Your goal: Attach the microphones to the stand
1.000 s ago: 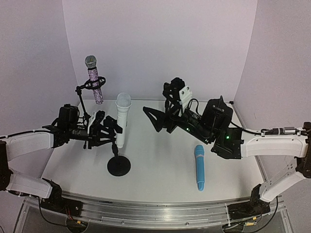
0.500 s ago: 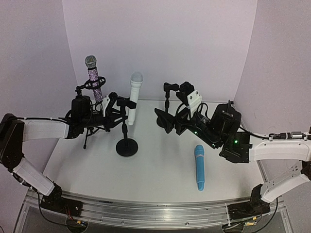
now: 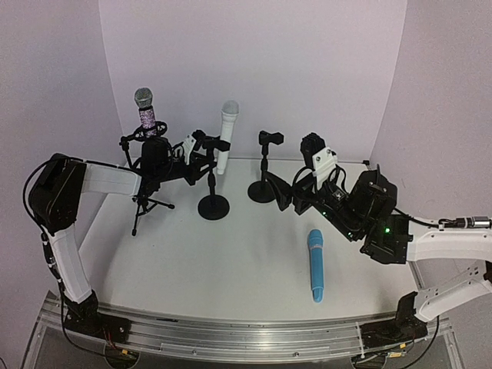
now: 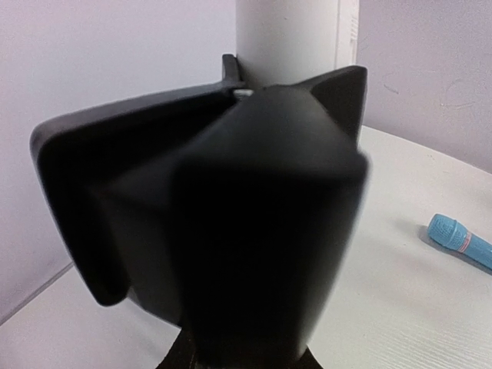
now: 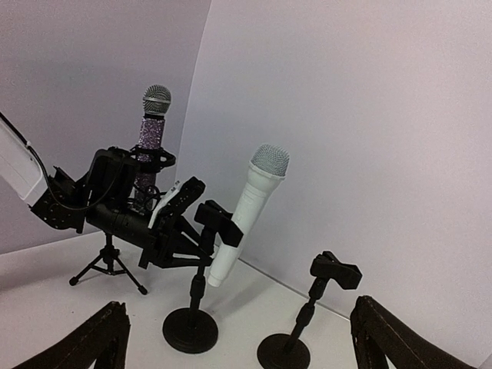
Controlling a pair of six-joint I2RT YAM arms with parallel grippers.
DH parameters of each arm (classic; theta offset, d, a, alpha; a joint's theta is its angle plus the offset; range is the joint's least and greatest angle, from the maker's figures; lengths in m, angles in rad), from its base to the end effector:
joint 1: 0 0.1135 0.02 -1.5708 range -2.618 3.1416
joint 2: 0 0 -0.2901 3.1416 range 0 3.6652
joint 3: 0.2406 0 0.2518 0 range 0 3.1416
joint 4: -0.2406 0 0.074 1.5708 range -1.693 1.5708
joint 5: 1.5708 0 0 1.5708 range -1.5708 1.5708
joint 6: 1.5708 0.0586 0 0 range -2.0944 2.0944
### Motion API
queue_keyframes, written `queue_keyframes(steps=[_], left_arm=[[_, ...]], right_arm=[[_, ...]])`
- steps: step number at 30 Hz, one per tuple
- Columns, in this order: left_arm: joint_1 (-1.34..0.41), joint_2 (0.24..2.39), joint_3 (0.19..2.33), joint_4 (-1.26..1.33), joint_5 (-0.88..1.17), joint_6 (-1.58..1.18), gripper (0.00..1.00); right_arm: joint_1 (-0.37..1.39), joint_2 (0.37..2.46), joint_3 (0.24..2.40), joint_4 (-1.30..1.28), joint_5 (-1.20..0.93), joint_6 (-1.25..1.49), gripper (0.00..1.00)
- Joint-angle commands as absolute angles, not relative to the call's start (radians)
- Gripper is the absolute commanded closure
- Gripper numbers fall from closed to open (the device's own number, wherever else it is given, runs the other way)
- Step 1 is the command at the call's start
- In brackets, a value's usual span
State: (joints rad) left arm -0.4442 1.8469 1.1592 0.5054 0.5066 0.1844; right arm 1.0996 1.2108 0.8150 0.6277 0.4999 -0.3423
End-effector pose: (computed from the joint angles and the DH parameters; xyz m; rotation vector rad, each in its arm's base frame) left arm 0.3935 -0.2188 0.2610 0.8907 1.5322 -0.6315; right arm 0.1561 0.2444 0.3749 -0.5463 1.2608 0.3007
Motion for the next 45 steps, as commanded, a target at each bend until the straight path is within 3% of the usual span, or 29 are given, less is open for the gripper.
queue_keyframes(steps=[1,7,11,15,18,23,29,35,45], left_arm=[[-0.446,1.873,1.240,0.615,0.510,0.188,1.00],[-0.437,1.914,1.248,0.594,0.522,0.185,1.00],[-0.431,1.912,1.245,0.570,0.542,0.179,1.00],[-0.432,1.891,1.226,0.569,0.574,0.164,0.78],[-0.431,1.870,1.210,0.568,0.595,0.144,0.58],[-0.431,1.836,1.189,0.550,0.623,0.129,0.35],[-0.425,1.770,1.140,0.475,0.579,0.082,0.20],[-0.409,1.623,1.015,0.360,0.563,0.032,0.14],[-0.404,1.442,0.824,0.349,0.570,-0.026,0.13]], right_arm=[[1.099,1.195,0.815,0.654,0.553,-0.391,0.03],[1.093,1.215,0.829,0.647,0.575,-0.414,0.02],[1.019,1.220,0.875,0.499,0.594,-0.266,0.02],[0.892,1.289,1.000,0.184,0.537,-0.065,0.02],[0.815,1.342,1.036,0.113,0.452,-0.010,0.02],[0.698,1.474,1.069,0.144,0.264,0.036,0.04],[0.637,1.705,1.108,0.477,0.134,-0.051,0.12],[0.586,1.973,1.262,0.753,0.105,-0.032,0.14],[0.573,2.270,1.526,0.843,0.172,-0.027,0.25]])
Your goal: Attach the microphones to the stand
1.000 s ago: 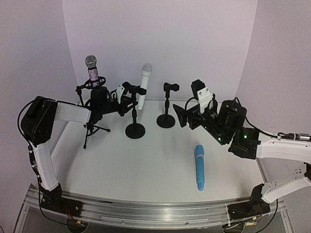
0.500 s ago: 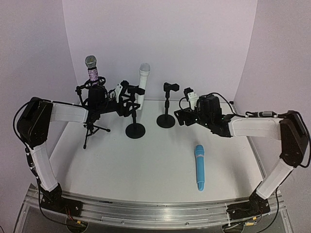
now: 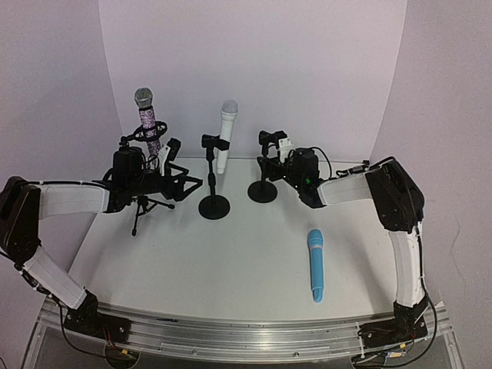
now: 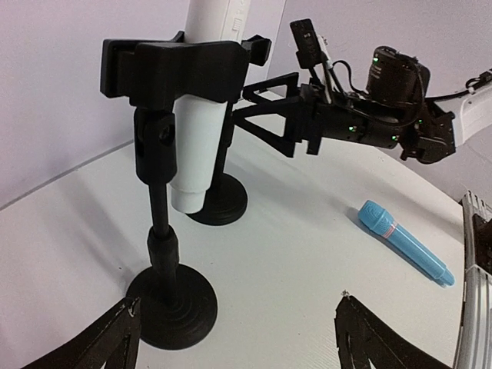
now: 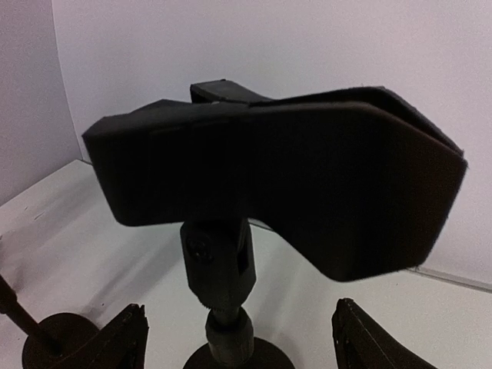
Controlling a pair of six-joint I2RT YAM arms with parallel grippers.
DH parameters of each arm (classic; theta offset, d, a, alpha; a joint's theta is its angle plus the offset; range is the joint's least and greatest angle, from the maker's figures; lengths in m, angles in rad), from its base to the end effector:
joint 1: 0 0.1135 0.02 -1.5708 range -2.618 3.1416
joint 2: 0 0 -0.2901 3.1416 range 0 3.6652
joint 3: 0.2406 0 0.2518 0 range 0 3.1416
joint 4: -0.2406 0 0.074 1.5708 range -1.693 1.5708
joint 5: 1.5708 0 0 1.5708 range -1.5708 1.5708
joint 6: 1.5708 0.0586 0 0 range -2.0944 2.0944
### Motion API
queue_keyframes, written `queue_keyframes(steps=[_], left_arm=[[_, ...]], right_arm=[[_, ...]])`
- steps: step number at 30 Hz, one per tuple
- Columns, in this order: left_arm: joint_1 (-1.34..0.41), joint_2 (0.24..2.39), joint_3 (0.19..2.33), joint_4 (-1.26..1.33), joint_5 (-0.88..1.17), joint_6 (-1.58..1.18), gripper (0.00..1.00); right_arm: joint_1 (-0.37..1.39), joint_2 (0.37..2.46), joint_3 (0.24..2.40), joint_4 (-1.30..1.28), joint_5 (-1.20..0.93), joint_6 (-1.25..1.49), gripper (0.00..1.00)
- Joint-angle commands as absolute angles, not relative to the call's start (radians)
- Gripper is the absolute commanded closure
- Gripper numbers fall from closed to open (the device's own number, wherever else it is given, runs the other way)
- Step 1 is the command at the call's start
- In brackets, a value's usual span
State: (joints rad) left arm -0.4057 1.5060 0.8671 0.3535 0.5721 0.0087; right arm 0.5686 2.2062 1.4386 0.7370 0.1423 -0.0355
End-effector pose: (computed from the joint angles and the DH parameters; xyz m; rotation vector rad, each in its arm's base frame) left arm 0.3105 -0.1679 0.2706 0.7759 1.7190 -0.8030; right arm 0.4610 0.2847 0.2163 -0.3716 1.5657 0.2997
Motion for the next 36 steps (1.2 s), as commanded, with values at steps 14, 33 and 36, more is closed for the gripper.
queue_keyframes(steps=[14,33,36], left_arm=[[-0.404,1.326,0.733,0.389,0.566,-0.002,0.13],[-0.405,1.094,0.626,0.291,0.607,0.019,0.14],[-0.405,1.056,0.607,0.281,0.639,0.012,0.15]], right_arm=[[0.572,2.389,1.630,0.879,0.201,-0.033,0.84],[0.949,1.807,1.016,0.887,0.471,-0.085,1.00],[1.055,1.791,0.967,0.933,0.556,-0.036,1.00]])
